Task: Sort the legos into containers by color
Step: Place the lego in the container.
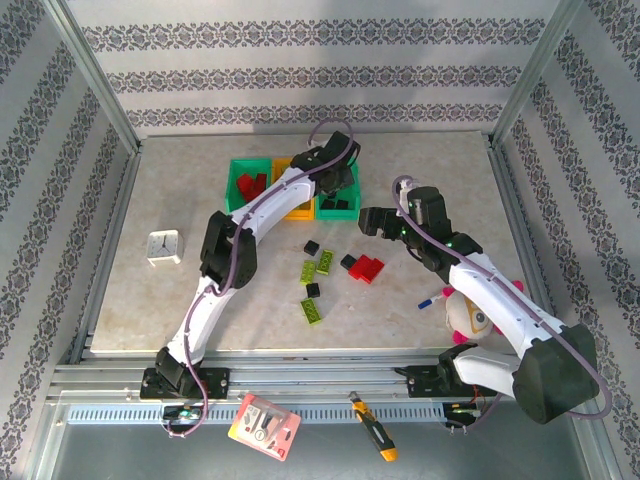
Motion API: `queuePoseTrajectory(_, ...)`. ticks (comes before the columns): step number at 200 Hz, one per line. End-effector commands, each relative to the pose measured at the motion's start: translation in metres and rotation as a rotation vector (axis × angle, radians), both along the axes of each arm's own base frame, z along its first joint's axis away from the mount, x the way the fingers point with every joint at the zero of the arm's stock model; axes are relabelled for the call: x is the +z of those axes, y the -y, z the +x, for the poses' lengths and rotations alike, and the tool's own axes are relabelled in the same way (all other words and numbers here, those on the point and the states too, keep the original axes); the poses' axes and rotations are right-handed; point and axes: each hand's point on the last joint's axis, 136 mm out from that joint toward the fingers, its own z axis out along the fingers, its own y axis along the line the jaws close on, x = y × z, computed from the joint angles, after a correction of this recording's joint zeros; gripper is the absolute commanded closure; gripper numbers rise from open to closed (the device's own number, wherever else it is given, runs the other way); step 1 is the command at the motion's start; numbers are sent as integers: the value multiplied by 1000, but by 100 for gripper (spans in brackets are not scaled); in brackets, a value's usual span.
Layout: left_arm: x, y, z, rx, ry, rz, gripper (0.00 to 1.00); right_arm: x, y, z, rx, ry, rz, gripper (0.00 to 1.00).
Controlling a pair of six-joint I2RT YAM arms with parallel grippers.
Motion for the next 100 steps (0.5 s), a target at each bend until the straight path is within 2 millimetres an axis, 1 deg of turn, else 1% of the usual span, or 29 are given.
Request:
queuePoseTrajectory(1, 5, -6, -2, -32, -18, 62, 44, 2, 3, 0, -9, 5, 6, 5)
queuePoseTrajectory(21, 20, -5, 1, -57, 25, 74, 27, 1, 2, -2, 2, 1, -1, 4)
queuePoseTrajectory(32, 32, -6, 0, -89, 52, 95, 19, -4, 2, -3, 10, -15, -10, 5)
queuePoseTrajectory(43, 42, -10, -3, -112, 74, 126, 14, -10, 1, -4, 23, -38, -25, 5)
queuePoseTrajectory(69, 62, -24, -18, -178, 123, 215, 5, -27, -8, -8, 86, -88, -72, 5)
queuePoseTrajectory(86, 64, -37, -32, -212, 163, 253, 0, -37, -18, -10, 136, -113, -105, 5)
queuePoseTrajectory(91, 68, -41, -36, -215, 186, 258, 1, -40, -21, -11, 152, -117, -116, 4)
queuePoseTrajectory(94, 66, -44, -39, -221, 194, 265, 1, -41, -24, -11, 162, -117, -122, 5)
queuePoseTrajectory(100, 68, -50, -46, -226, 221, 266, 1, -44, -28, -11, 180, -123, -134, 4)
